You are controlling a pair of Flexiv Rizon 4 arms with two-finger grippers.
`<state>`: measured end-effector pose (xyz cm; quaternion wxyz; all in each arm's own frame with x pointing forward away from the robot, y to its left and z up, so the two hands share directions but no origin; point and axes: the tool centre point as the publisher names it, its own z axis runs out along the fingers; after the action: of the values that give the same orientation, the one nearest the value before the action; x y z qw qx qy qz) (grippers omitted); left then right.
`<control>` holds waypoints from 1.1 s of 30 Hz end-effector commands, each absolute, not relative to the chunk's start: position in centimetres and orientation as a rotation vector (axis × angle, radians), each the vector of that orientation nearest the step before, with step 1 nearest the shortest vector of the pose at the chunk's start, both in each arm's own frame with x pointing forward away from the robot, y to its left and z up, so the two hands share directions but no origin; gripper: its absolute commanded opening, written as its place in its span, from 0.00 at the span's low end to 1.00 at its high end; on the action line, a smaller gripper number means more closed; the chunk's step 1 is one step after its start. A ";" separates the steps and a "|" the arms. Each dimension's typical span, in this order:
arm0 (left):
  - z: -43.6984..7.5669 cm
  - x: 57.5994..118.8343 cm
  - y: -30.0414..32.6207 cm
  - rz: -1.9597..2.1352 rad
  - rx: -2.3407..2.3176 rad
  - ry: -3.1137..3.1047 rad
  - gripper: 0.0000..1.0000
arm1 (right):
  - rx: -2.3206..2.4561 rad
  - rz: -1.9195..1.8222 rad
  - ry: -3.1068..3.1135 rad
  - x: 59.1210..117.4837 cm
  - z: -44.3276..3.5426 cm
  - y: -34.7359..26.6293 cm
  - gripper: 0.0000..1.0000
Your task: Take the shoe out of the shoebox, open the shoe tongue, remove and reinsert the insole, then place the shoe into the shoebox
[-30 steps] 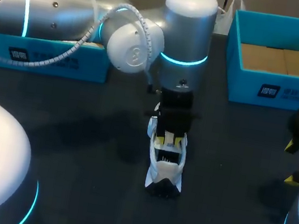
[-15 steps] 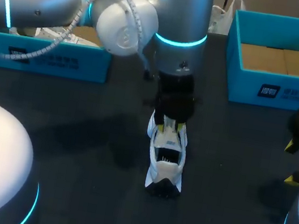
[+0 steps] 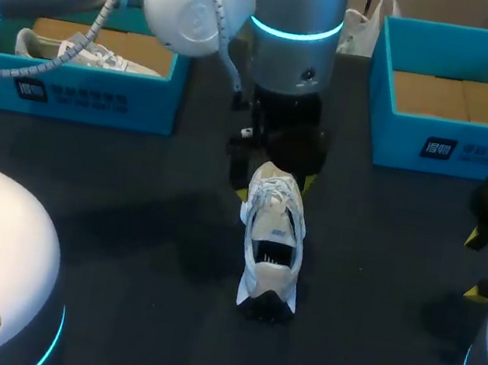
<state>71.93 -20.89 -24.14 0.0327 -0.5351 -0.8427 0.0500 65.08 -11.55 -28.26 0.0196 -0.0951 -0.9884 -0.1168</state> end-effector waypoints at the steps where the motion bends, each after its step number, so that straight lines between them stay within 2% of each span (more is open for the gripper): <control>1: -24.3 71.9 -20.5 0.160 -1.649 -2.598 1.00 | -0.297 -0.357 -3.070 65.0 -28.3 -11.5 1.00; 9: -23.4 69.0 -19.7 0.232 -0.832 -2.781 1.00 | -0.297 -0.357 -3.070 65.0 -28.3 -11.5 1.00; 12: -23.2 67.7 -19.5 0.114 -0.329 -3.029 1.00 | -0.297 -0.357 -3.070 65.0 -28.3 -11.5 1.00; 20: -23.2 67.7 -19.5 0.114 -0.329 -3.029 1.00 | -0.297 -0.357 -3.070 65.0 -28.3 -11.5 1.00; 25: -24.5 66.0 -19.8 0.152 -0.026 -3.040 1.00 | -0.297 -0.357 -3.070 65.0 -28.3 -11.5 1.00; 33: -25.1 63.2 -20.3 0.163 0.133 -3.125 1.00 | -0.297 -0.357 -3.070 65.0 -28.3 -11.5 1.00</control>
<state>64.30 -20.52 -24.99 0.0573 -0.0692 -0.9948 0.0471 65.07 -11.53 -28.26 0.0196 -0.0949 -0.9884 -0.1168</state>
